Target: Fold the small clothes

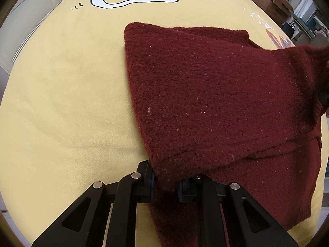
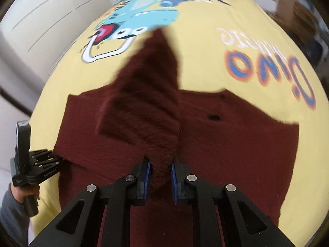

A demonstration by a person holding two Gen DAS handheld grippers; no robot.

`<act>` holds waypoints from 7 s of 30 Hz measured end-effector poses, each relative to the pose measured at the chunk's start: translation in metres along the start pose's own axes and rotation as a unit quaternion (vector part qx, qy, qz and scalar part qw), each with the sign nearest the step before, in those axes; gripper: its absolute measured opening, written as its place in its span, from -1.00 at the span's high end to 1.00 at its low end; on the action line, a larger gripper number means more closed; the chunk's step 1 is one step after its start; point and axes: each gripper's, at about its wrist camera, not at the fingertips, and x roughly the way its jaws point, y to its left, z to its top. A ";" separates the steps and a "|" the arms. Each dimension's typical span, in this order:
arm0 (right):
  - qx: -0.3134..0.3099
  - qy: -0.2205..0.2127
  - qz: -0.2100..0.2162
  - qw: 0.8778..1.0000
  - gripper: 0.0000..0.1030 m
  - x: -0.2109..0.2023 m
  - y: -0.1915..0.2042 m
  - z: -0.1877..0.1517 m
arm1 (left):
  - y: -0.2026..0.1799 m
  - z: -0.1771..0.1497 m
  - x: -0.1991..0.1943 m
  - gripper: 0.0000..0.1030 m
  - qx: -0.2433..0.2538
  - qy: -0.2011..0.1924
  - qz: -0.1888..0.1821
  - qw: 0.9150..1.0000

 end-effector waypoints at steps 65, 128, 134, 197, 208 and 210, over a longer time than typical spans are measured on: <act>0.088 -0.050 -0.130 0.986 -0.22 -0.004 -0.131 -0.070 | -0.007 -0.027 -0.008 -0.40 0.027 -0.004 0.081 0.996; 0.064 -0.008 -0.094 0.994 -0.99 -0.079 -0.110 -0.206 | -0.053 -0.114 -0.062 -0.98 0.039 -0.035 0.017 0.998; 0.096 0.046 -0.088 0.990 -0.99 -0.070 -0.129 -0.248 | -0.038 -0.150 -0.045 -0.98 0.025 0.021 0.012 0.999; 0.134 -0.121 -0.024 0.983 0.77 -0.094 -0.143 -0.018 | -0.040 0.067 -0.086 0.80 0.011 -0.108 -0.086 0.990; 0.160 -0.038 -0.072 0.984 0.66 -0.021 -0.159 0.003 | -0.037 0.088 -0.013 0.51 -0.003 -0.040 -0.029 0.999; 0.164 -0.037 -0.077 0.983 0.45 -0.019 -0.160 0.003 | -0.041 0.087 -0.013 0.18 0.001 -0.041 -0.016 0.999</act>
